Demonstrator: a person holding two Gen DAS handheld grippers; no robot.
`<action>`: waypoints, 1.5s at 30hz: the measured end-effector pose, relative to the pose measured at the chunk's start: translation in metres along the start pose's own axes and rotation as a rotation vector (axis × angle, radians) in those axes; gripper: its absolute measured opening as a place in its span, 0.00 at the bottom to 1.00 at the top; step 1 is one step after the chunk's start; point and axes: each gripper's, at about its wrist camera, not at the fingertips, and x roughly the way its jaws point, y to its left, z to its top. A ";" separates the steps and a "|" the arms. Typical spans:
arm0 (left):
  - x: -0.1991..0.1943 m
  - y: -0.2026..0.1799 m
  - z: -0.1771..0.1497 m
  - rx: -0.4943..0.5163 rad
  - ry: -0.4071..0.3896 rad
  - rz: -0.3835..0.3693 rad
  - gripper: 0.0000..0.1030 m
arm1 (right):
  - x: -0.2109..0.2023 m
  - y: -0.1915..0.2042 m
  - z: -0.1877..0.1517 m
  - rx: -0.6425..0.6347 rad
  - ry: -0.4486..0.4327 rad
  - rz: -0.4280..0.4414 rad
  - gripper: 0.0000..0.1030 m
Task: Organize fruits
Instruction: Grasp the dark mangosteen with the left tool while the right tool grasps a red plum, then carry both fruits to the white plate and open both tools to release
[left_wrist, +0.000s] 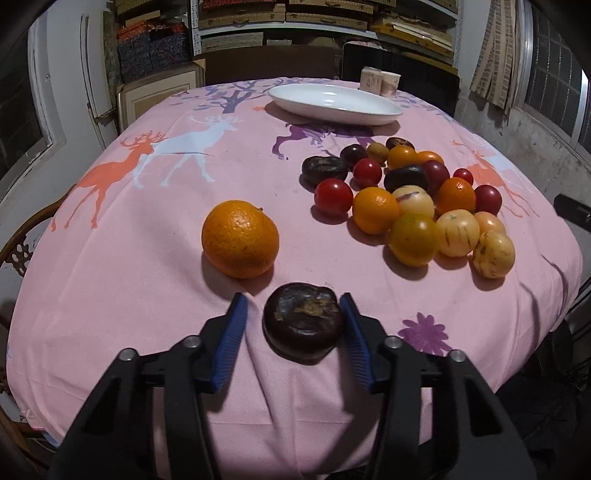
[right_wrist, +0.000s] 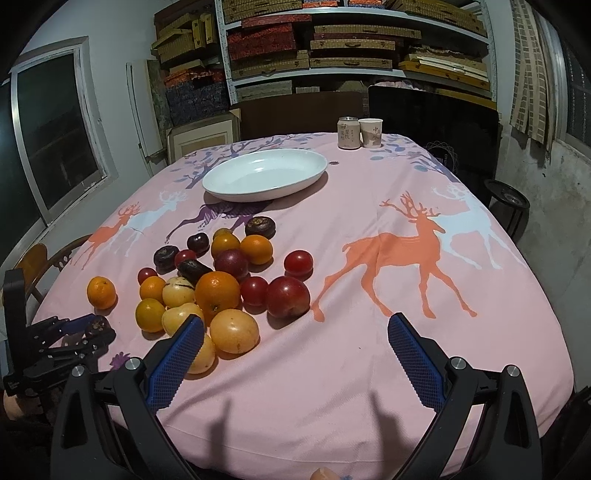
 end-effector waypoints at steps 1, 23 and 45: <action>-0.002 0.000 0.000 -0.001 -0.005 -0.003 0.38 | 0.002 0.000 -0.002 -0.023 0.001 0.012 0.95; -0.007 0.000 -0.003 -0.003 -0.030 -0.063 0.38 | 0.090 0.009 0.009 -0.081 0.097 0.091 0.40; 0.000 -0.009 0.145 0.018 -0.169 -0.145 0.38 | 0.089 -0.014 0.125 -0.045 -0.108 0.153 0.40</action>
